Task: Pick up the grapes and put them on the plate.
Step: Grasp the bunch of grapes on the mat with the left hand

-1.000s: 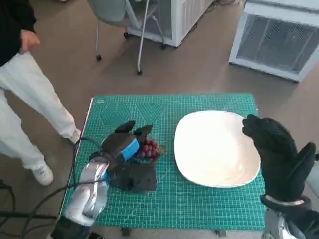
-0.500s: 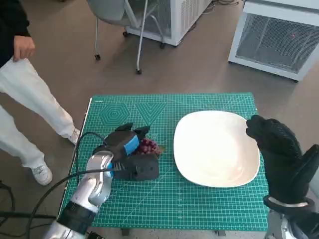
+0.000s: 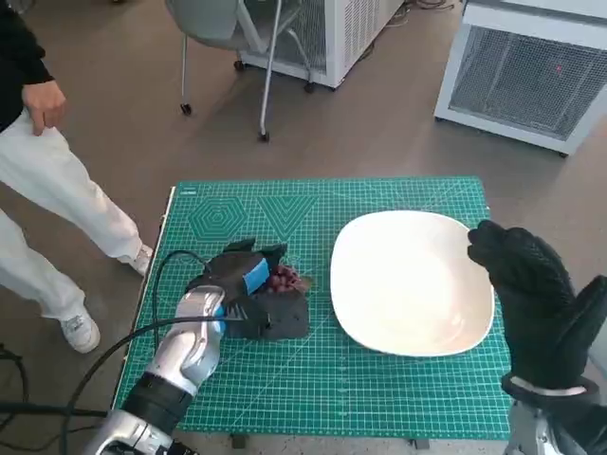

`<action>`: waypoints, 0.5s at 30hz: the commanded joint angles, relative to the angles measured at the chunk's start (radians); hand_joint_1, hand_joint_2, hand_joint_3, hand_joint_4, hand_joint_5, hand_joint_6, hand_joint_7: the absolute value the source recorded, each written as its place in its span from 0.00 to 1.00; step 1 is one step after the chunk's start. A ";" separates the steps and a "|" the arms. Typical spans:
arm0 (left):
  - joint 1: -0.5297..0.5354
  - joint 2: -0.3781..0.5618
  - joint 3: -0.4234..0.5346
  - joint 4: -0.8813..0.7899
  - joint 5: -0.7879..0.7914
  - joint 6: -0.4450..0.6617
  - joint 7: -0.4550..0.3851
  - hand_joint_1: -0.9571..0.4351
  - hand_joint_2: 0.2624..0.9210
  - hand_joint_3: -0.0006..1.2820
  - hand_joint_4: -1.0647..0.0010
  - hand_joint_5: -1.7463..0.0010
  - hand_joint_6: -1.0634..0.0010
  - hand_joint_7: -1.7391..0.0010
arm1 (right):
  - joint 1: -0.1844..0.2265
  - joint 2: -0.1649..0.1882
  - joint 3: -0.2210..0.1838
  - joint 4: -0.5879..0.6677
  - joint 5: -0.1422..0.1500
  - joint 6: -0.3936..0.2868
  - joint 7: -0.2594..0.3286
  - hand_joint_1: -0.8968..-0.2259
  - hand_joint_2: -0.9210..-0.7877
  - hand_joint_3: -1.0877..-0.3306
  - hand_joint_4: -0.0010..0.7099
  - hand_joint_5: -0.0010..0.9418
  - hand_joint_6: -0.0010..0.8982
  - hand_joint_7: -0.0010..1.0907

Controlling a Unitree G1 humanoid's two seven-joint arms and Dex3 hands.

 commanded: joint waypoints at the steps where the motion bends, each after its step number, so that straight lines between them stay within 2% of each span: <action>1: -0.019 -0.001 -0.010 0.019 -0.016 0.001 0.008 0.49 0.73 0.00 0.87 1.00 0.74 1.00 | 0.023 -0.002 0.000 -0.003 0.004 0.018 -0.004 0.86 0.00 0.69 0.73 0.55 0.30 0.80; 9: -0.035 -0.006 -0.018 0.060 -0.028 -0.018 0.037 0.50 0.74 0.00 0.85 0.99 0.73 1.00 | 0.030 -0.001 0.002 -0.010 -0.003 0.018 -0.007 0.86 0.00 0.69 0.72 0.55 0.30 0.80; 15: -0.041 -0.013 -0.020 0.092 -0.045 -0.041 0.080 0.58 0.76 0.01 0.78 0.98 0.68 0.99 | 0.035 -0.002 0.004 -0.016 -0.006 0.020 -0.009 0.86 0.00 0.69 0.72 0.55 0.30 0.81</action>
